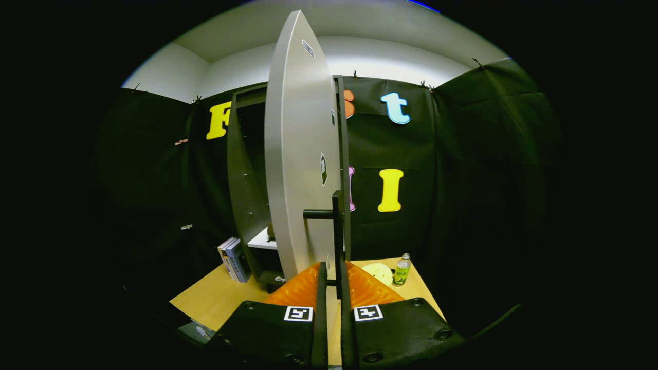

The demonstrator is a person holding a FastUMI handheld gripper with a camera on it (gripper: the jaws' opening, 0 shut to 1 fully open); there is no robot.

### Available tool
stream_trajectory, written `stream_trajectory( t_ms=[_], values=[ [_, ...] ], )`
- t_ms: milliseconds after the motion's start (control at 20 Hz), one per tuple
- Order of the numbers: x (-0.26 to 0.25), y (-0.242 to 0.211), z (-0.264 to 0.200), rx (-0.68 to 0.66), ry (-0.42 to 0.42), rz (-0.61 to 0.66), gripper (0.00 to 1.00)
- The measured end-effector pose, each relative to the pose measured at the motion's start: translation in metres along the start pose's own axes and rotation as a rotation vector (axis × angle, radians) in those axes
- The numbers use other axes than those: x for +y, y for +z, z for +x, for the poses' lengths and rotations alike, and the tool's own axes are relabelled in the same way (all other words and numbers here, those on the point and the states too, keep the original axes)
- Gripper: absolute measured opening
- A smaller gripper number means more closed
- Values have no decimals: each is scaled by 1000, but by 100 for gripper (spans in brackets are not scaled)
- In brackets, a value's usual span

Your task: Open the shoe cabinet door, grab the shoes and put them into the shoe cabinet, then close the shoe cabinet door.

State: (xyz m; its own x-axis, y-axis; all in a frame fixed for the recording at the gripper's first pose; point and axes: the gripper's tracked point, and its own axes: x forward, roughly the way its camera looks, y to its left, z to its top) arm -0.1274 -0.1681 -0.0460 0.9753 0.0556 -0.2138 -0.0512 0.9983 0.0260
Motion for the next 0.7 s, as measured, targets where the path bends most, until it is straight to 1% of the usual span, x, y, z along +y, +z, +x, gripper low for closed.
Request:
stream_trajectory(
  t_ms=[50, 100, 150, 200, 250, 450, 700],
  values=[
    [-12, 1, -7, -5, -39, -9, 13],
    [-10, 0, -11, -5, -42, -11, 8],
    [-9, -1, -11, -7, -45, -4, 7],
    [-8, -3, -19, -7, -43, 1, 9],
    [-4, -6, -21, -4, -36, 4, 8],
    [25, -36, -17, 55, 41, 16, 9],
    [73, -97, 7, 181, 115, -10, 9]
  ],
)
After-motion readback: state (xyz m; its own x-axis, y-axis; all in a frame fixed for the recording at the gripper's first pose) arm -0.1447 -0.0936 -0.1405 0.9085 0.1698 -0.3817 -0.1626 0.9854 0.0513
